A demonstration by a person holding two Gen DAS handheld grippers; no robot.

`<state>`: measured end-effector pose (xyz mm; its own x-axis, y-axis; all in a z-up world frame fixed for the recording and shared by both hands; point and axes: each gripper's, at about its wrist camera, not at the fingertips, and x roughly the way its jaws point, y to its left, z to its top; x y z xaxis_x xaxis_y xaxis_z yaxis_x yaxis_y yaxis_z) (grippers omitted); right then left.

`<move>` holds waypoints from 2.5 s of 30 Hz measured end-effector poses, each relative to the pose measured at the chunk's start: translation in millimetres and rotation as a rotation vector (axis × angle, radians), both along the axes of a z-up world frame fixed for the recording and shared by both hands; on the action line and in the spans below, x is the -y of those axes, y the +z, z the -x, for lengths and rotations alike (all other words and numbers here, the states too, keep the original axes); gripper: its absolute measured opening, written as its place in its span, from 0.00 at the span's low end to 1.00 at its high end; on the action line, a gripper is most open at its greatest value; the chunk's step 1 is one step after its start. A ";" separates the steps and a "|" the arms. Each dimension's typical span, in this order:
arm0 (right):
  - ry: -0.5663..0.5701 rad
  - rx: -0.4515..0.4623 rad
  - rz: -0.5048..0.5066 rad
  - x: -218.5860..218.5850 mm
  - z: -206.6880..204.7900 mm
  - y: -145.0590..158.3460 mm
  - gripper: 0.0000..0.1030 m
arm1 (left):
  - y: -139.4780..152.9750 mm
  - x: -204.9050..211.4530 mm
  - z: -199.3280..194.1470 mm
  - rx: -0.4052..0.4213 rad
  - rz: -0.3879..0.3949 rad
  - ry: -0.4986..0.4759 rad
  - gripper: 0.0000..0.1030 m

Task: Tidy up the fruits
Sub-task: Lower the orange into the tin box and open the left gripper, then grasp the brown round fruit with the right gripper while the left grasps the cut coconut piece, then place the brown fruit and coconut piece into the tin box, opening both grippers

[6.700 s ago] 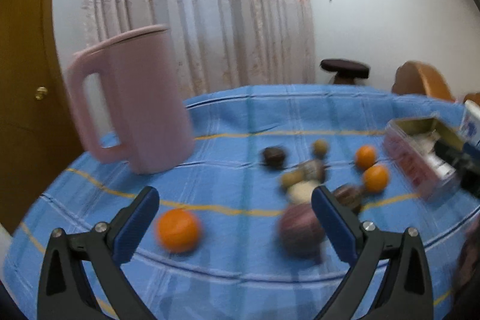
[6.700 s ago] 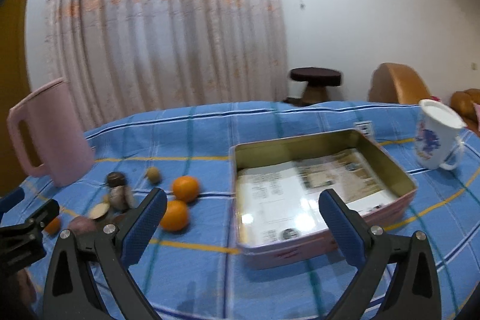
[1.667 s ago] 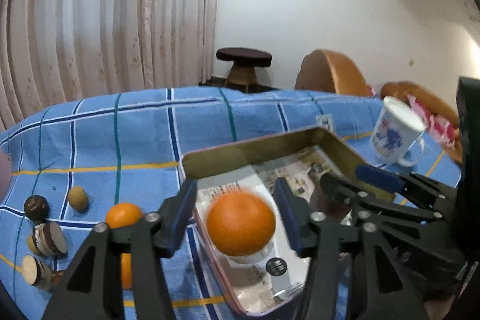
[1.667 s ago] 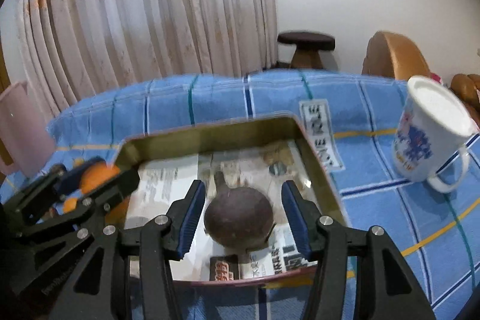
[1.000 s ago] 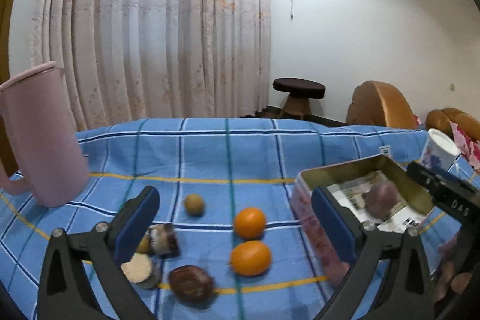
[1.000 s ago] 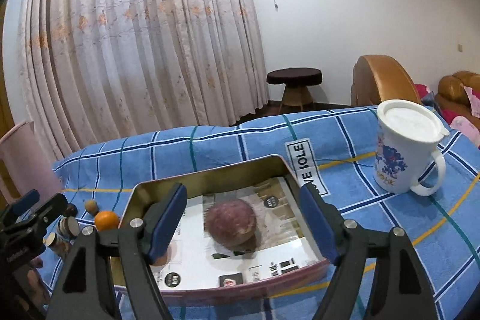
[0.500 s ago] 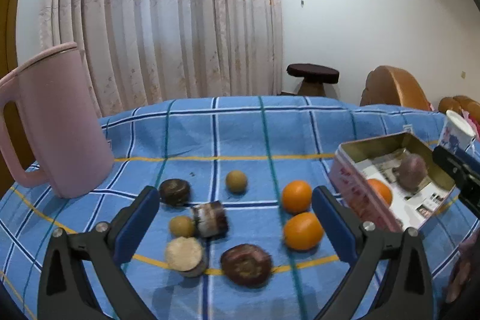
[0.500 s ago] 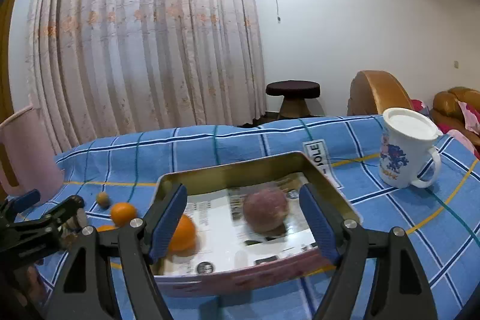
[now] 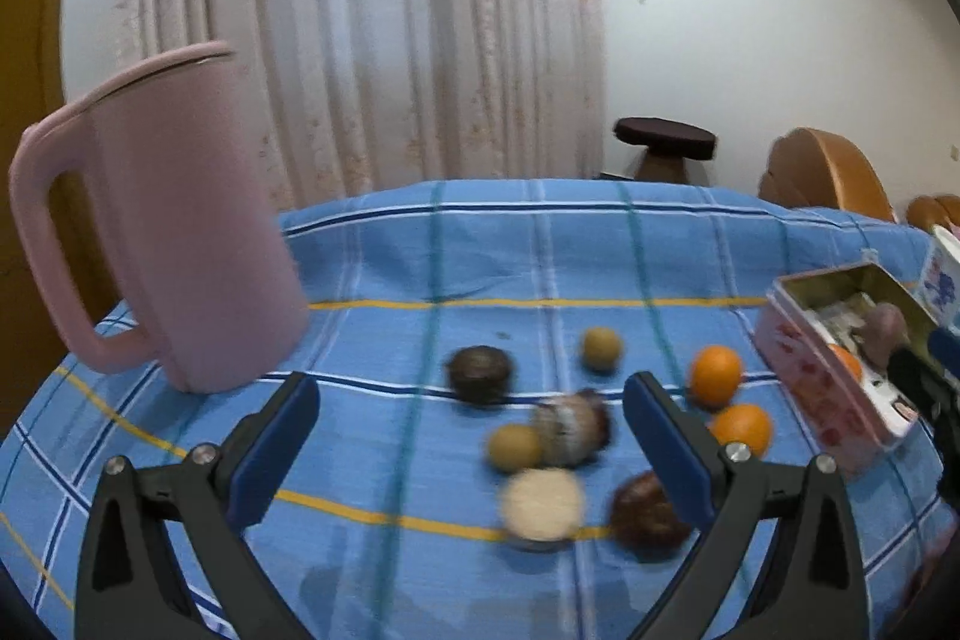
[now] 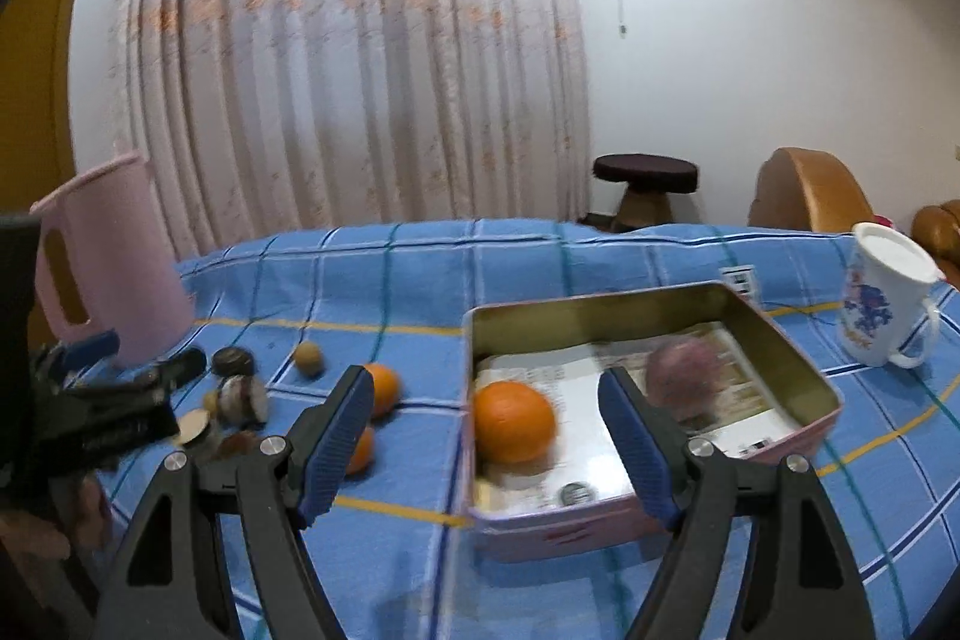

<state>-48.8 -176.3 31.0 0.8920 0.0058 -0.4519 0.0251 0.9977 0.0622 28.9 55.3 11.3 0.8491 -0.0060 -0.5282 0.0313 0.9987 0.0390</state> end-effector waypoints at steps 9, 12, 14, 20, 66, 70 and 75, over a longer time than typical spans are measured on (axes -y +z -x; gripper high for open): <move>0.218 -0.135 -0.027 -62.1 -16.1 -16.3 0.76 | 3.1 -51.0 -10.1 -0.014 0.034 0.095 1.00; 0.270 -0.180 0.012 -86.1 -25.6 -22.1 0.59 | 2.2 -60.7 -11.5 -0.025 0.045 0.105 1.00; 0.296 -0.234 0.043 -101.4 -35.7 -29.1 0.51 | 1.2 -64.1 -12.7 -0.037 0.038 0.106 1.00; 0.319 -0.375 0.032 -121.1 -63.8 -49.3 0.51 | 1.6 -65.7 -12.6 -0.057 0.024 0.068 1.00; 0.134 -0.072 -0.046 -13.1 -19.2 14.4 0.39 | -16.6 -8.2 -4.2 -0.121 0.156 -0.256 0.34; 0.078 -0.055 -0.048 15.6 -20.4 18.0 0.39 | -10.5 2.5 -0.4 -0.068 0.158 -0.234 0.34; 0.003 -0.045 -0.074 57.0 -20.3 22.3 0.39 | -6.6 20.5 3.9 -0.045 0.155 -0.230 0.34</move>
